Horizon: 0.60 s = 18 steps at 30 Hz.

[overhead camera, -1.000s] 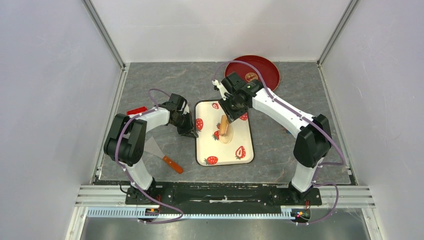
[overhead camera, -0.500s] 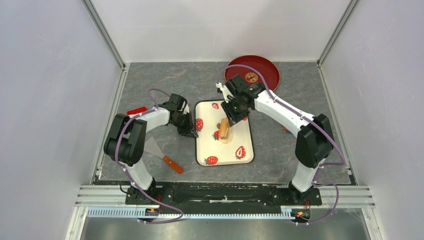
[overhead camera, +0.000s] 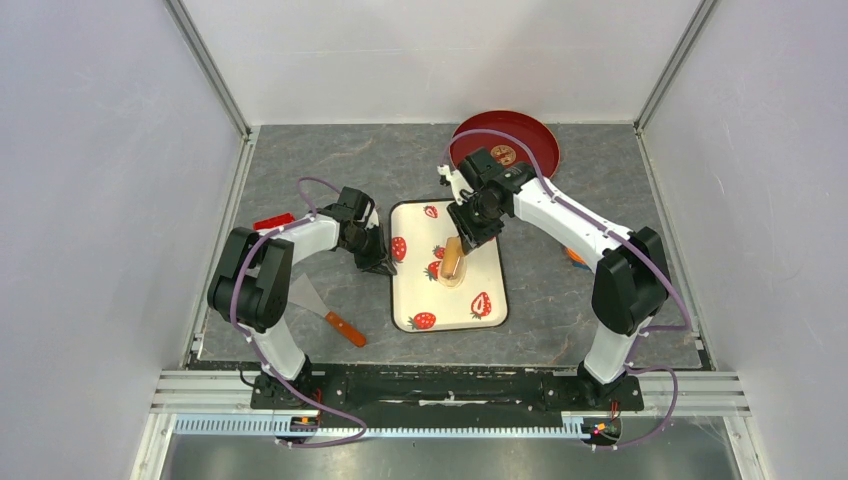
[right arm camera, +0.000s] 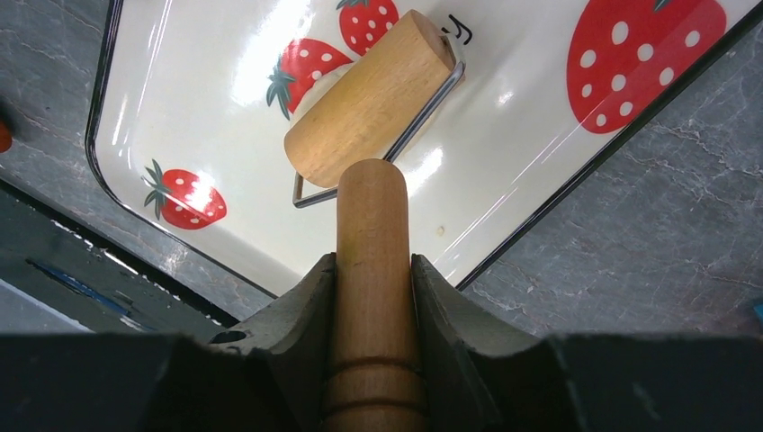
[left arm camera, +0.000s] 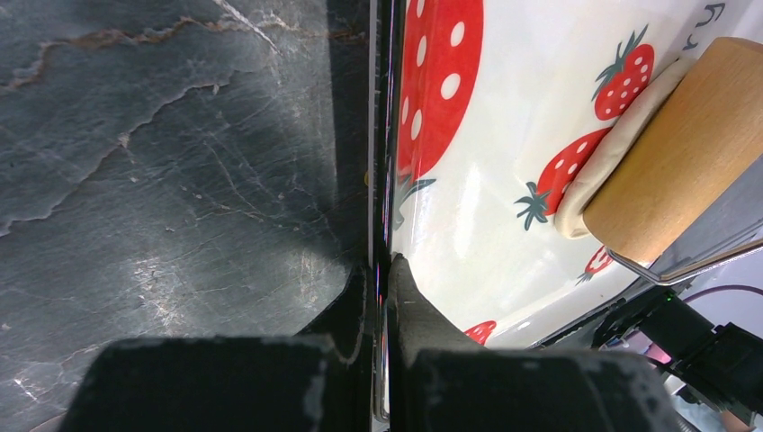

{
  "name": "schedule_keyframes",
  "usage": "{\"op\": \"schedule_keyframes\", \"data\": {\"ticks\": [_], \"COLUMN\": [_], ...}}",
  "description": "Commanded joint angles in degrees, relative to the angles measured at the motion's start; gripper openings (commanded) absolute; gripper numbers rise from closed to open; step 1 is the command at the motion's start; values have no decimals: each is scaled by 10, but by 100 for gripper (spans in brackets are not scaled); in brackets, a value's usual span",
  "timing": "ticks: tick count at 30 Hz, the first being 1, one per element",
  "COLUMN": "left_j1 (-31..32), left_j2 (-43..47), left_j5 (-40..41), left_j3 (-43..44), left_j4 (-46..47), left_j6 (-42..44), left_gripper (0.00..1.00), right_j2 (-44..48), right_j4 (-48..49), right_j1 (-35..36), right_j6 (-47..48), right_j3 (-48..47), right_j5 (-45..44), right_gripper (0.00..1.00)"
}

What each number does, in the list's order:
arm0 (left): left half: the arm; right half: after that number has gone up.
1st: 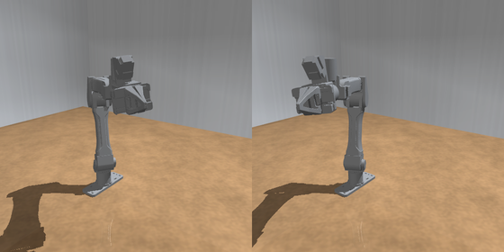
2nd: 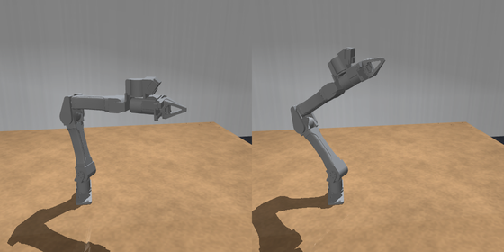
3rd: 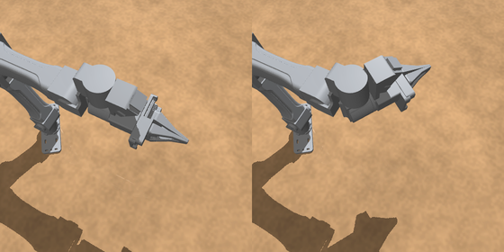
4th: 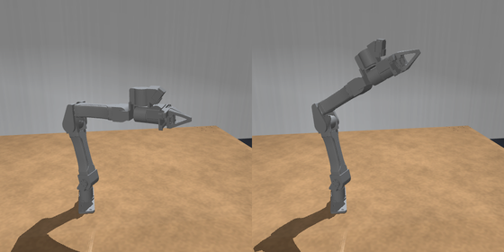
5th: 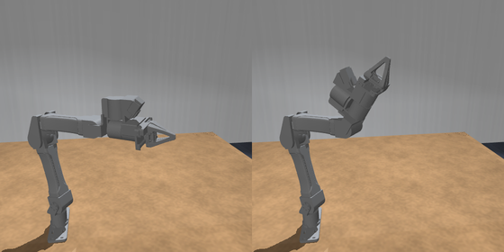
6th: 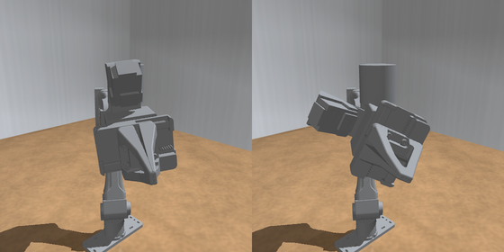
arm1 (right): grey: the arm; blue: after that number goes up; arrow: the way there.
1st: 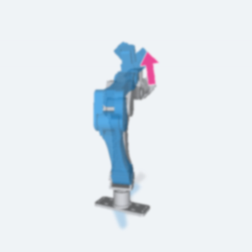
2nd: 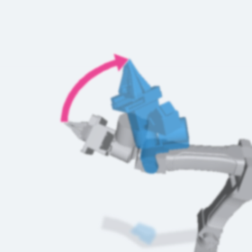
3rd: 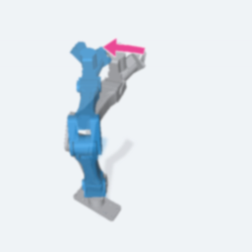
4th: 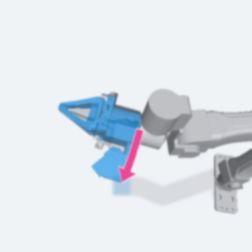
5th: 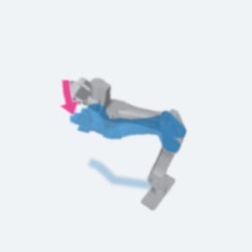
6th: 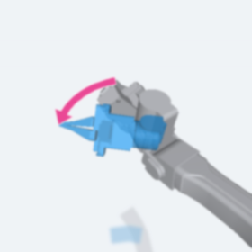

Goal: Roll out the dumpling wrappers from the dough

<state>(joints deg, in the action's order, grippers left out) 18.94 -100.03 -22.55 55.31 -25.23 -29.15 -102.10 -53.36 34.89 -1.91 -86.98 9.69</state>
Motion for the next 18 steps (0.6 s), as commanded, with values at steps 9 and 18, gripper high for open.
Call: {"op": "schedule_keyframes", "data": {"ticks": [9,18], "left_j1": [18,19], "left_j2": [-28,-30], "left_j5": [53,54], "left_j3": [-8,-6], "left_j4": [-1,-4], "left_j6": [20,20], "left_gripper": [2,2], "right_j2": [13,34], "right_j4": [1,-17], "right_j1": [1,1], "right_j6": [14,14], "right_j3": [23,26], "right_j5": [50,40], "right_gripper": [0,0]}}
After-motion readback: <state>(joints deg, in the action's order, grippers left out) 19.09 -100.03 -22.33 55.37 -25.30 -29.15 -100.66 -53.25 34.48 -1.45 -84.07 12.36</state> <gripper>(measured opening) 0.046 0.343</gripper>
